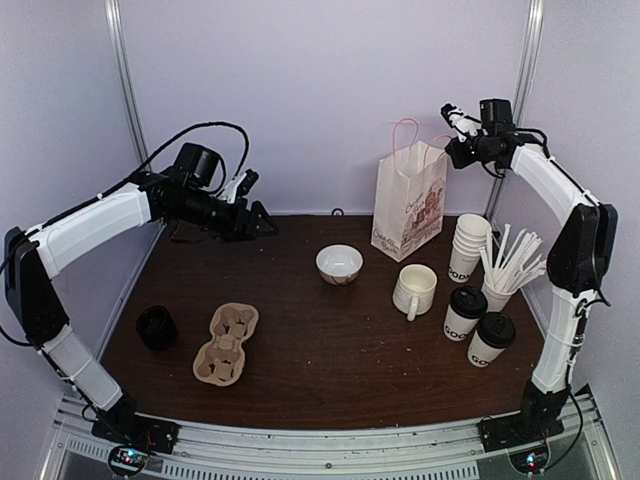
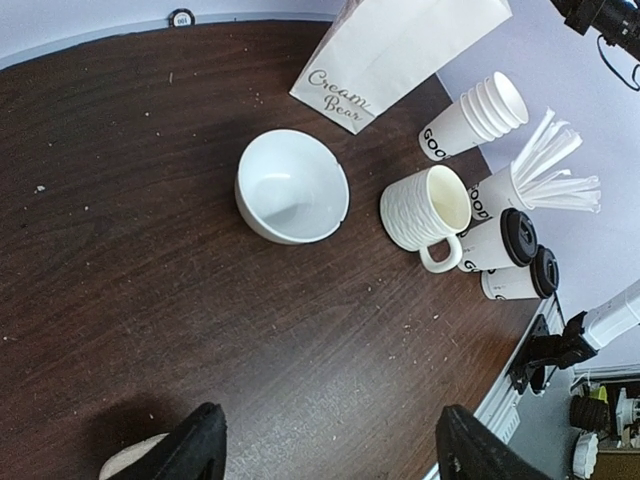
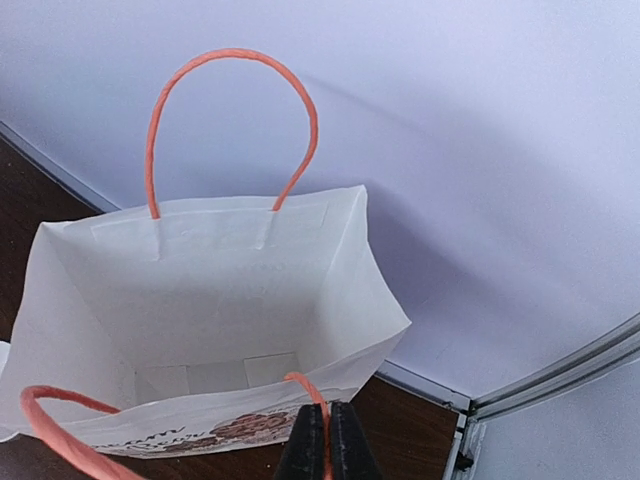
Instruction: Pack the takeout coffee
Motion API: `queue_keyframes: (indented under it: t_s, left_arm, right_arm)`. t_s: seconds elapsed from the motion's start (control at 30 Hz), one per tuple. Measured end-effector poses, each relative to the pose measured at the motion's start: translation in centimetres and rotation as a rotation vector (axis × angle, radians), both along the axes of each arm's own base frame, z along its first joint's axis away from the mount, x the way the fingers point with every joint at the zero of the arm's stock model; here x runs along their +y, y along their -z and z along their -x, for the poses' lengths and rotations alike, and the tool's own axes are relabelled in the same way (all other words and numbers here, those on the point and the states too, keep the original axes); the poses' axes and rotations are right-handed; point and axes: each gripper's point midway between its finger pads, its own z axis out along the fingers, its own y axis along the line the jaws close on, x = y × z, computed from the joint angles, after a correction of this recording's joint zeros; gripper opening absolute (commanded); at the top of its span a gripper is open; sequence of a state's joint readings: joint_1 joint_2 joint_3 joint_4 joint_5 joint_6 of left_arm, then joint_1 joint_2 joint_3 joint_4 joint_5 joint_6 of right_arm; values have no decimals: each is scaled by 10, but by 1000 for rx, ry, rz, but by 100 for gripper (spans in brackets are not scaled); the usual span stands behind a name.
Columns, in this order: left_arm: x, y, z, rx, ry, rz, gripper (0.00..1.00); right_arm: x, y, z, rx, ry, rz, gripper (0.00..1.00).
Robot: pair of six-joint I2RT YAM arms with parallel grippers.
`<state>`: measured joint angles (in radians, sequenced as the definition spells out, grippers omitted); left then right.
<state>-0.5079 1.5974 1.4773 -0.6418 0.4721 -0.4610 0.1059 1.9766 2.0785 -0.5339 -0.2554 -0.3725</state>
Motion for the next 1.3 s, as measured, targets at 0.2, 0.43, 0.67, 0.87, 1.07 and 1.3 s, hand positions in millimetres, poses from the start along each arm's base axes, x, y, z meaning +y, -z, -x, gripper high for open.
queue_keyframes:
  t_s: [0.2,0.43,0.67,0.87,1.07,1.3]
  left_arm:
    - [0,14,5,37,0,-8,73]
    - [-2,16,7,43,2,-6,73]
    - [-2,17,7,42,-1,-9,73]
    - [4,21,2,34,-35,-45,74]
    - [15,25,-1,34,-78,-98,74]
    - [41,18,-8,-7,-145,-157,75]
  right_arm:
    - [6,-30,-12,-81,-22,-21,0]
    - [6,-77,-12,-190,-21,-40,0]
    - [15,-119,0,-256,-56,-112,0]
    - [41,-131,26,-211,-153,-212,0]
    - [79,-168,81,-208,-307,-294,0]
    - [126,-189,151,-155,-548,-407,0]
